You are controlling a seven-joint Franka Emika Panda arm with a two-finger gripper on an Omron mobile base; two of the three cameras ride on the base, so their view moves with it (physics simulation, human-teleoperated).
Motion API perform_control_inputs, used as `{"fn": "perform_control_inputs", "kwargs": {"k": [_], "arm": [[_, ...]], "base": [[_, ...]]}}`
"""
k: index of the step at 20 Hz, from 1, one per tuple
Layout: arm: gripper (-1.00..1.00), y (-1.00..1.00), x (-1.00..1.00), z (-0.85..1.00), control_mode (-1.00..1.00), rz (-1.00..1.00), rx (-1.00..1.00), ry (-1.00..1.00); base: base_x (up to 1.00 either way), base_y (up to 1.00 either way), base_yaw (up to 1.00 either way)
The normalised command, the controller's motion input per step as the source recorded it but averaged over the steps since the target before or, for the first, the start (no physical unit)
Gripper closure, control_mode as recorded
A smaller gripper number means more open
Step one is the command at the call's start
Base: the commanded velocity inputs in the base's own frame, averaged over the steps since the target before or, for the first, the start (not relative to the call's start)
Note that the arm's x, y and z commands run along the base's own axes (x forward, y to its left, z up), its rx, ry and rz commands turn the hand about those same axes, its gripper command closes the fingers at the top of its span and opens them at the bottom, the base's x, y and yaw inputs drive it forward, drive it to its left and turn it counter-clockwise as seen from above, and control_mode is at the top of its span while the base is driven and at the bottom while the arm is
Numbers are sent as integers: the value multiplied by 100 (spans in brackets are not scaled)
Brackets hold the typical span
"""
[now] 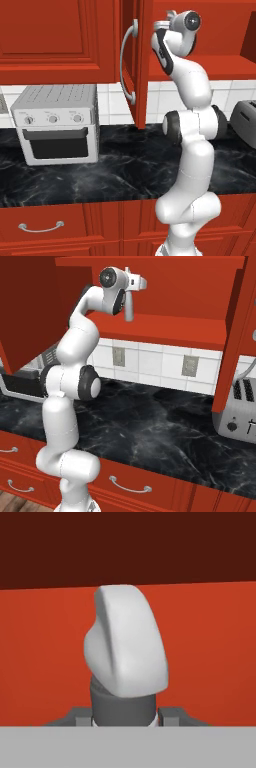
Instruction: Move the cutting board and knife to the sink. Then move spray from the cabinet to the counter.
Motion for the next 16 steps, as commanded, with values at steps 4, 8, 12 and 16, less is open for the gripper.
{"fn": "perform_control_inputs", "kwargs": {"k": [4,8,12,16], "arm": [[100,-34,-17,0,-100,-3,2,0],[100,-17,-50,2,-100,-2,0,-1],[100,0,-76,1,-100,-3,0,0],[100,-1,-81,0,-100,-2,0,0]], "base": [[0,0,0],[0,0,0],[0,0,0],[0,0,0]]}}
